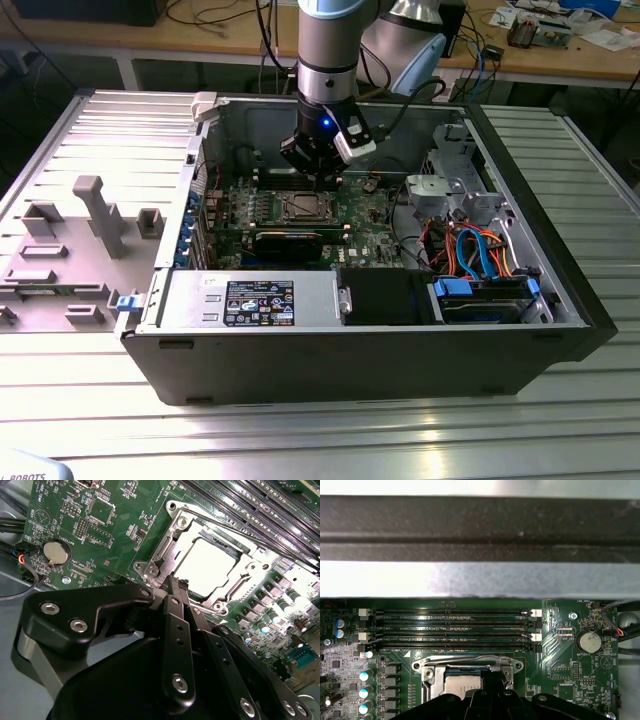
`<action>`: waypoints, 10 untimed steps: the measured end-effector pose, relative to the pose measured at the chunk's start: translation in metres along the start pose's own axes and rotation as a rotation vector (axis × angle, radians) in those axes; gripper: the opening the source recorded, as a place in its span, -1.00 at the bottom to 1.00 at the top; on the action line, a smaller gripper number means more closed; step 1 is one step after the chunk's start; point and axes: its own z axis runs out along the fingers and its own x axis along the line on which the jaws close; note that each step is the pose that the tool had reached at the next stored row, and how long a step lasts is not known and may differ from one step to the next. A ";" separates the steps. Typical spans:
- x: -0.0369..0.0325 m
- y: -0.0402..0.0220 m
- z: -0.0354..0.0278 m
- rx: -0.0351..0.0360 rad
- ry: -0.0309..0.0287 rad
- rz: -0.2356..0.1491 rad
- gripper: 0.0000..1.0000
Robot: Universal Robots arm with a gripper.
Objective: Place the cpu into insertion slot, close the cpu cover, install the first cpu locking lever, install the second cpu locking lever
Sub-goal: 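Install the second cpu locking lever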
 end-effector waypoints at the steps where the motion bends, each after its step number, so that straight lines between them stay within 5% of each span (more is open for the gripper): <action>1: 0.0000 0.0000 0.0000 0.0000 0.0000 0.000 -0.79; 10: 0.0000 -0.0003 -0.0018 0.0005 0.0001 0.000 -0.79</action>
